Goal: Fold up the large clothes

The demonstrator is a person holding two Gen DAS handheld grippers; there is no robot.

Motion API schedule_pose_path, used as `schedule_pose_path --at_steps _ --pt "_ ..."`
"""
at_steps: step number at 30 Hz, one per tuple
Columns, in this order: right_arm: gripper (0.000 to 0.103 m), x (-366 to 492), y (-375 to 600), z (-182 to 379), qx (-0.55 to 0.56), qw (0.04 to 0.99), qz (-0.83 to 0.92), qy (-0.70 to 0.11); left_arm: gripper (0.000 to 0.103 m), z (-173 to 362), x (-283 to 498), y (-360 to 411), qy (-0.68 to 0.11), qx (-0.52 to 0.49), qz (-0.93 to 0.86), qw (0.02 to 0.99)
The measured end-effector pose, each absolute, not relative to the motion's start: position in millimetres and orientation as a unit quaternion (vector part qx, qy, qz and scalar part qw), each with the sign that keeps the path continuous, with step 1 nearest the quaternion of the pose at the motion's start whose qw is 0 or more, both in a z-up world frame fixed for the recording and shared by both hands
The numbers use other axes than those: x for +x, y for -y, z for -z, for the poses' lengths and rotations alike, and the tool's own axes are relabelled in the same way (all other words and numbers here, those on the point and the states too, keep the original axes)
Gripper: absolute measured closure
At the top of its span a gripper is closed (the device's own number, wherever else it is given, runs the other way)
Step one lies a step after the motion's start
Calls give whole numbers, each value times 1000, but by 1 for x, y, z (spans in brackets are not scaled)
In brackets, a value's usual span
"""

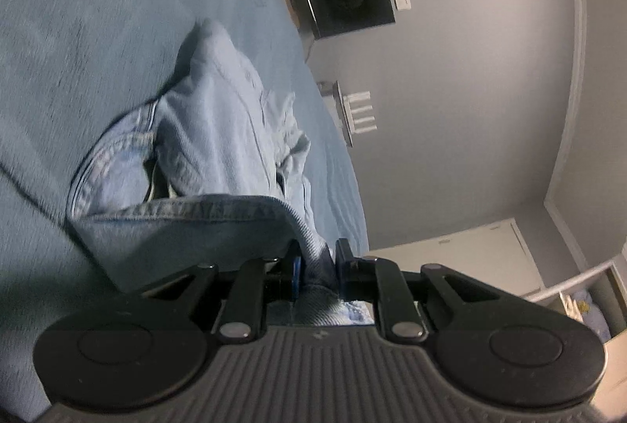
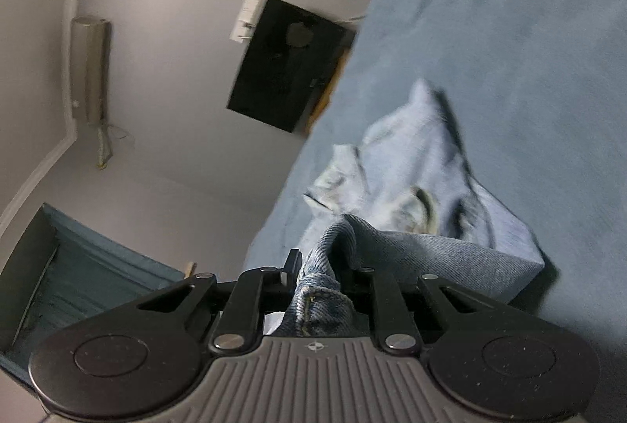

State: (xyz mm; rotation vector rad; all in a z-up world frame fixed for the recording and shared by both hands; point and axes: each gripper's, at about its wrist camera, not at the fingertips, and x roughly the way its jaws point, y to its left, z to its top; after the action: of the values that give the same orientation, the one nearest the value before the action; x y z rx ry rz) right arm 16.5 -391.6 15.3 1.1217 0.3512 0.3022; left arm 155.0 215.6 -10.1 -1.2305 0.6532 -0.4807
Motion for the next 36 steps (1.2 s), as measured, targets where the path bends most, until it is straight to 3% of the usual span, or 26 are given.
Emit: schedule_pose_path --at_steps 8,16,18,20,23,24,26,27,28,31,36 --pt "85 114 404 -72 514 833 -120 -168 92 -16 247 -228 -280 -565 168 757" --pt "82 230 422 -31 531 820 22 -213 92 -1 352 -218 -331 -528 60 779" --pt "73 245 421 -13 543 810 46 -215 92 19 363 -222 -350 -546 35 760" --pt "52 246 422 -5 555 807 77 -186 92 36 366 -229 -356 -578 31 733" --pt "41 239 427 -1 571 806 70 -137 89 44 365 -241 -356 -599 59 715" --pt "41 238 427 -2 560 815 58 -136 87 42 363 -244 -354 -593 59 721" --pt "41 238 421 -9 512 846 41 -143 70 27 351 -254 -317 -563 32 763" --pt "41 237 416 -12 482 863 30 -147 51 19 341 -258 -289 -559 21 777" --pt "41 237 409 -15 454 878 13 -152 39 14 335 -263 -260 -559 22 787" --pt "47 240 380 -24 352 919 -27 -177 39 -3 329 -256 -258 -507 25 822" --pt "65 249 317 -28 139 968 -8 -210 39 -26 334 -175 -320 -238 22 917"
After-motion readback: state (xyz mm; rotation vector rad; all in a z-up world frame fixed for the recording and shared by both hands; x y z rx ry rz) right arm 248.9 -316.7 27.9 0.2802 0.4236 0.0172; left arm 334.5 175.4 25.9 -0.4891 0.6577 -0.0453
